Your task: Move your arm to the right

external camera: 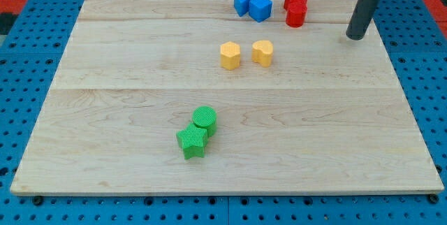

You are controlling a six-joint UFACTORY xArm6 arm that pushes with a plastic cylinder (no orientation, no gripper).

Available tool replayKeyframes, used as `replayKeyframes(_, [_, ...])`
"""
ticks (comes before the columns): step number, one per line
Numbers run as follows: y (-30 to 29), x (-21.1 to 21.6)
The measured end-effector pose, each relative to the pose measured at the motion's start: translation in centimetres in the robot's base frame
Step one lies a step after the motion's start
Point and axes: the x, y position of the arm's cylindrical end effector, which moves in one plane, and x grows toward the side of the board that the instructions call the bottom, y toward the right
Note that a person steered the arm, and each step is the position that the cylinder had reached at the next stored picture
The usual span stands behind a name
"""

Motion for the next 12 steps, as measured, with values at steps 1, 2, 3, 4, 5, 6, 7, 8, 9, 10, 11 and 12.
replayKeyframes(1, [0.0, 0.0])
replayKeyframes(2, [0.1, 0.0])
replayKeyframes(3, [0.1, 0.0])
replayKeyframes(4, [0.2, 0.0])
replayKeyframes(5, [0.2, 0.0])
replayKeyframes(6, [0.3, 0.0])
replayKeyframes(7, [0.3, 0.0])
replayKeyframes(8, [0.3, 0.0])
replayKeyframes(9, [0.5, 0.0])
replayKeyframes(10, [0.8, 0.0])
replayKeyframes(11, [1.2, 0.0])
replayKeyframes(12, [1.6, 0.0])
